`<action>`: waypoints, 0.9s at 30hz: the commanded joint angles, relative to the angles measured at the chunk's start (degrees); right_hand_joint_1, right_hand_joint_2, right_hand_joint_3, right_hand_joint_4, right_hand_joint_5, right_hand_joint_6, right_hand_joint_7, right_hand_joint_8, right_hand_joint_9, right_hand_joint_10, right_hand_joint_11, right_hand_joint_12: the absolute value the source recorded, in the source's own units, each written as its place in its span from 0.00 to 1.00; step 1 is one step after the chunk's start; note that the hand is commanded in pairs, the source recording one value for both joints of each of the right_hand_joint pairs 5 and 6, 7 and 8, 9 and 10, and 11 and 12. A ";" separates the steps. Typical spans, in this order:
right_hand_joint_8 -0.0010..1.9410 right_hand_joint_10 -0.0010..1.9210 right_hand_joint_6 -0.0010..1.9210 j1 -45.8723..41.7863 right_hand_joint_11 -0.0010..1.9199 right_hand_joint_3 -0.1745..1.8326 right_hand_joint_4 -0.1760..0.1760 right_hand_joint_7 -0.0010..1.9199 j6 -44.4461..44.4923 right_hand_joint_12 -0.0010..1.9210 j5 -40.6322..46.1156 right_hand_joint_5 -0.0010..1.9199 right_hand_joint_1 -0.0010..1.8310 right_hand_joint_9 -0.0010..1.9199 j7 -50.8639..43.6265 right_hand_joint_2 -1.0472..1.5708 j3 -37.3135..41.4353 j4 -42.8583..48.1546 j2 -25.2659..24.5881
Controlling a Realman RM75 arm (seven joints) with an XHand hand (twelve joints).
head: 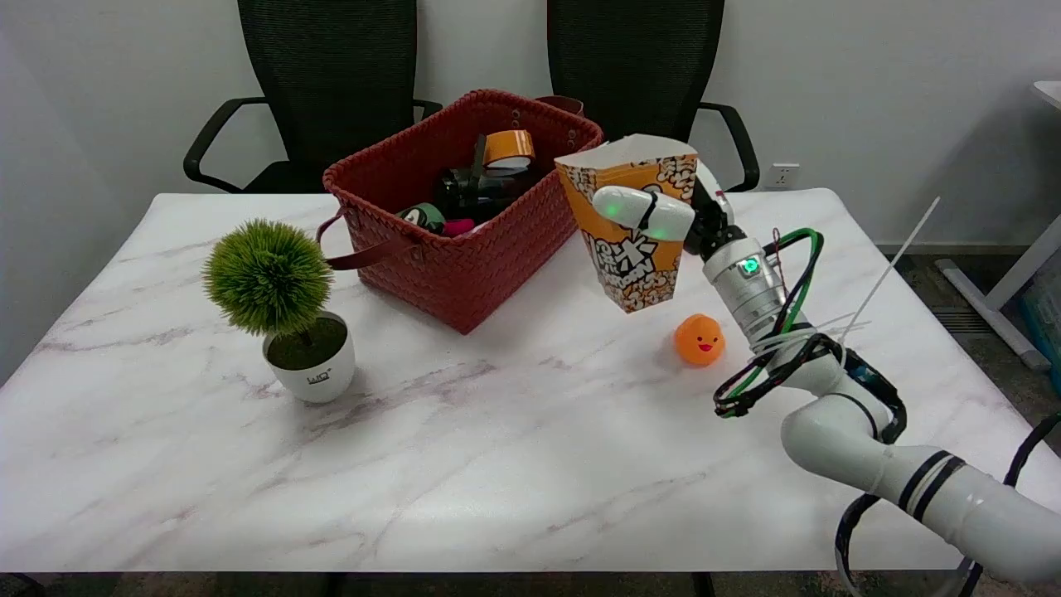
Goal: Place the popcorn box into the brown storage basket.
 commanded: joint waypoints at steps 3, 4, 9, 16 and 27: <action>0.60 0.51 0.44 9.57 0.77 0.00 0.50 0.61 -1.53 0.77 -0.20 0.44 0.48 0.51 -0.08 0.62 -1.70 -4.75 0.21; 0.60 0.51 0.44 10.34 0.77 0.00 0.50 0.61 -1.53 0.77 -0.20 0.44 0.48 0.51 -0.08 0.62 -2.00 -5.29 0.13; 0.59 0.50 0.43 14.18 0.77 0.00 0.50 0.60 -1.53 0.77 -0.20 0.43 0.48 0.50 -0.24 0.62 -3.30 -7.37 -0.43; 0.57 0.48 0.41 19.25 0.75 0.00 0.50 0.58 -1.53 0.75 -0.20 0.41 0.48 0.48 -0.40 0.61 -5.53 -11.42 -2.07; 0.53 0.41 0.37 27.04 0.71 0.00 0.50 0.54 -0.73 0.71 -2.30 0.37 0.47 0.41 -0.48 0.59 -7.12 -19.26 -6.28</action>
